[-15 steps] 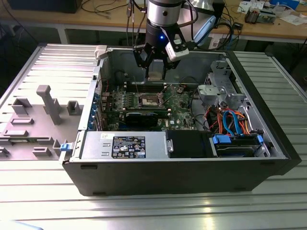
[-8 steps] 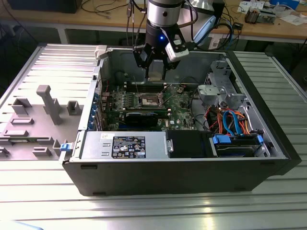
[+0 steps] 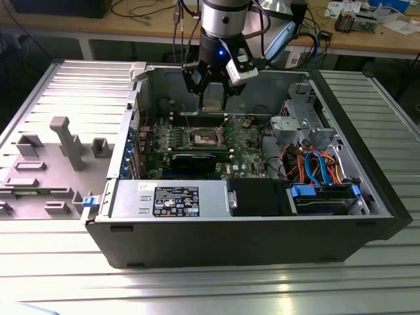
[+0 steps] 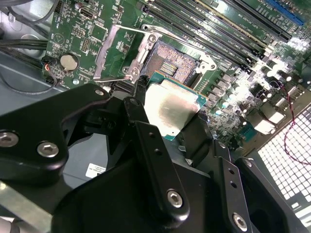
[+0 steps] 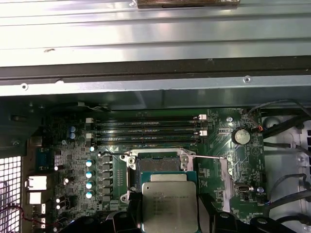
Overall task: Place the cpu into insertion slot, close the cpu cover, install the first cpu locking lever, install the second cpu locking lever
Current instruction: 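Place the cpu into insertion slot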
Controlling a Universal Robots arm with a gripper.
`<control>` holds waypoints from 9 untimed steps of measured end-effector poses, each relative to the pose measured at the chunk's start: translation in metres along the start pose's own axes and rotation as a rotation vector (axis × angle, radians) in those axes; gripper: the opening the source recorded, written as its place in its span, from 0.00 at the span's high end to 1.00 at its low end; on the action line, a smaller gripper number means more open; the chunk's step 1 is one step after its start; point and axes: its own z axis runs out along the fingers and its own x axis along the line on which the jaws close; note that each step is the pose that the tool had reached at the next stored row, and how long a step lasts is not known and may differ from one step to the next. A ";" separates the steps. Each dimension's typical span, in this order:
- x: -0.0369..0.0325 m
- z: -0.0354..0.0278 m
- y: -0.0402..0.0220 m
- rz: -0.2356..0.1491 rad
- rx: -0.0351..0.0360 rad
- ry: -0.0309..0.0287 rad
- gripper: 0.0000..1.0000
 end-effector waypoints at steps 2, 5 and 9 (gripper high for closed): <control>0.0000 0.0004 0.0000 0.000 0.0000 0.0000 0.45; 0.0001 0.0015 -0.0001 0.000 0.0000 0.0000 0.45; 0.0002 0.0032 -0.0002 0.000 0.0002 0.0000 0.45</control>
